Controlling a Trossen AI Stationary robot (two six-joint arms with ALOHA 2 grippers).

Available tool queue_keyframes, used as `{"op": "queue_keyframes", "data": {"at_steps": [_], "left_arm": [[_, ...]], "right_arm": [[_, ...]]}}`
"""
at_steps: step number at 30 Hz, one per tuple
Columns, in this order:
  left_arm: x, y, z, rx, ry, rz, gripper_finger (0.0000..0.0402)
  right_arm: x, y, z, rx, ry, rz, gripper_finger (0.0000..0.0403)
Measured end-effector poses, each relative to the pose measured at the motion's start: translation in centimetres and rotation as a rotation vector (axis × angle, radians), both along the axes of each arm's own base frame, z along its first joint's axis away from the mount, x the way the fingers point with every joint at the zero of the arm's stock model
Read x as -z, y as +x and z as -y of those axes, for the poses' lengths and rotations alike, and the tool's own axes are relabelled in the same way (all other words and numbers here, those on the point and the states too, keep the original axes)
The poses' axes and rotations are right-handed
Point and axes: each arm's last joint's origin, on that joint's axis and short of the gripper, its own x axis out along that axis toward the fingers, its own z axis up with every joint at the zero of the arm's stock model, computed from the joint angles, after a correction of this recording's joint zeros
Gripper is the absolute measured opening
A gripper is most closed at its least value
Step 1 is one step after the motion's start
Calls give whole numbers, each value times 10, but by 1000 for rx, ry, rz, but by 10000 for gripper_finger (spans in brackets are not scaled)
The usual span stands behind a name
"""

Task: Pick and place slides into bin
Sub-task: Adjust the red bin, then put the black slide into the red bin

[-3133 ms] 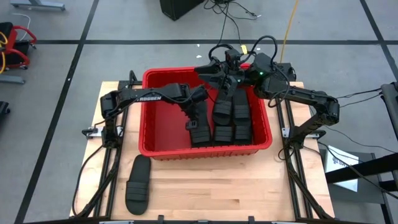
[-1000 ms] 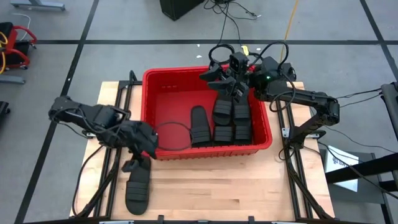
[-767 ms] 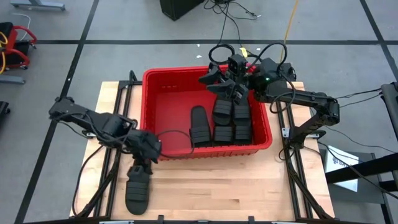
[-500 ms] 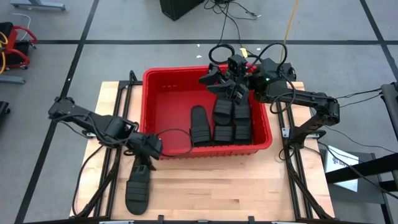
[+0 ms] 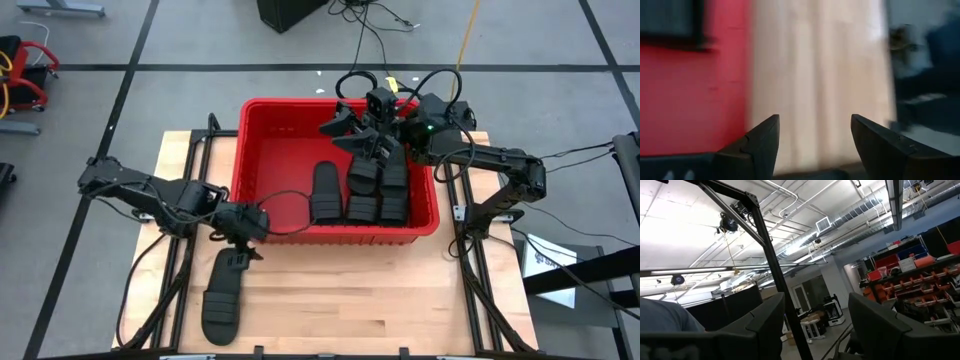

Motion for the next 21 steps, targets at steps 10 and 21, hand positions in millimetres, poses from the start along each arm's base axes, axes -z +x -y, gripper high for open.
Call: {"op": "queue_keyframes", "data": {"at_steps": [10,21], "left_arm": [[-11,-21,19,160,-237,-72,239],[-9,-43,34,124,-123,-141,239]], "right_arm": [[0,0,0,1,-3,1,210],[1,0,0,6,-10,-3,210]]}}
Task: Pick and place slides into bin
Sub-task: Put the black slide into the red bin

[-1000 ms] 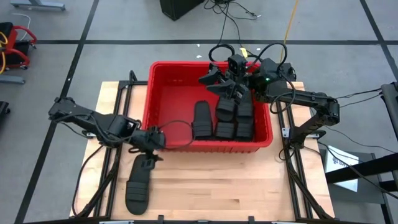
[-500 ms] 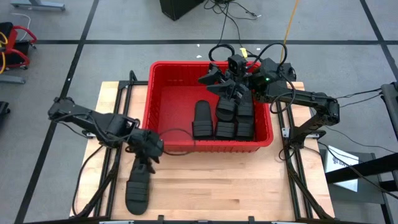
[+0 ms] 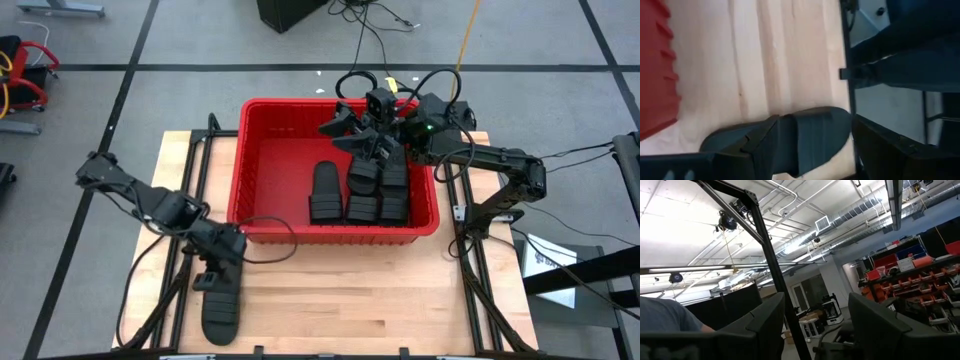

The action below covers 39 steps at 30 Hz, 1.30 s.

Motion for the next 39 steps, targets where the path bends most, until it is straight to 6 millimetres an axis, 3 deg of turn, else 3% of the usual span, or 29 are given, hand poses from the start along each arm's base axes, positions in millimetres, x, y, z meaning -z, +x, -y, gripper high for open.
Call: {"op": "queue_keyframes", "data": {"at_steps": [5,11,18,33,39], "left_arm": [[10,-7,10,15,64,-53,239],[42,-21,20,43,84,-181,239],[69,-19,35,48,-11,-122,239],[130,-32,37,-18,-74,-201,239],[140,-33,36,-25,-94,-190,239]], "right_arm": [[0,0,0,0,0,0,210],[1,1,-2,-5,2,-7,210],[2,4,-13,-39,7,-30,210],[6,9,-41,-115,-4,-64,210],[7,10,-50,-132,-19,-65,210]]}}
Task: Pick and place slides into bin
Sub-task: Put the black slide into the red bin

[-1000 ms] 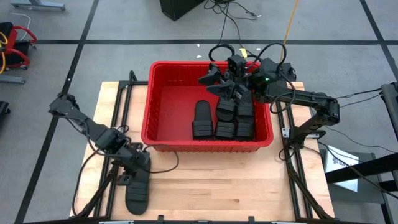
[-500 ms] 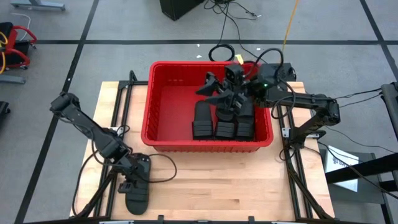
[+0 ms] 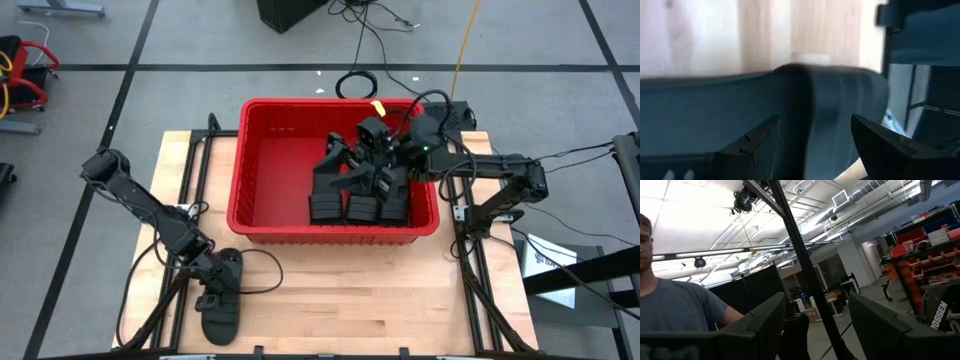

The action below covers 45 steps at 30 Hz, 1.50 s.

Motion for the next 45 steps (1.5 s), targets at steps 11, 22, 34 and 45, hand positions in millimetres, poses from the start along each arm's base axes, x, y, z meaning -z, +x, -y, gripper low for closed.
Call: {"op": "queue_keyframes", "data": {"at_steps": [11,22,34,45], "left_arm": [[12,-3,7,22,-114,1,239],[12,-4,8,62,-109,28,107],[5,2,14,66,-188,101,14],[-15,12,27,61,-444,189,4]], "right_arm": [[1,1,-3,-6,-2,-9,210],[4,2,-3,15,-23,-27,210],[9,5,-2,62,-30,-74,210],[10,6,-1,77,-34,-82,210]]}}
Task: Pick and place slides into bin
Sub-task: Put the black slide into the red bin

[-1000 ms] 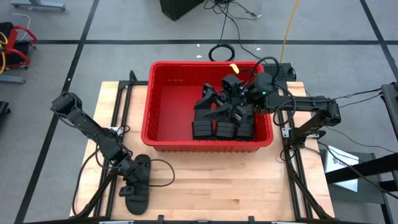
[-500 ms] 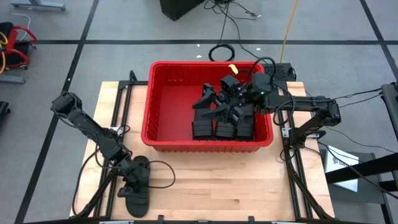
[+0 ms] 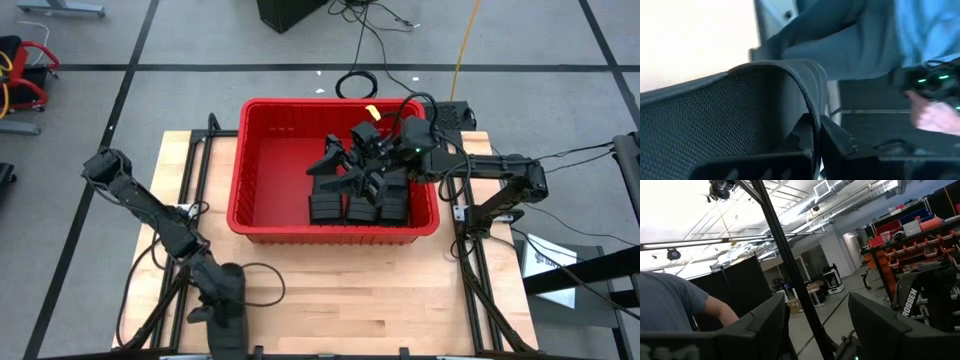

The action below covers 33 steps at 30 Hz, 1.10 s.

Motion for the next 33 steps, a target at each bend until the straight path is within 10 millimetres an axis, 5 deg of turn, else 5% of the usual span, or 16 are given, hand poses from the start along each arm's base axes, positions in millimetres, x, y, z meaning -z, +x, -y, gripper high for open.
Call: {"op": "queue_keyframes", "data": {"at_steps": [20,33], "left_arm": [[-65,17,5,-68,-540,336,3],[-176,54,-32,-130,-626,895,4]], "right_arm": [[7,3,1,30,-10,-64,210],[7,3,1,42,-25,-55,210]]}}
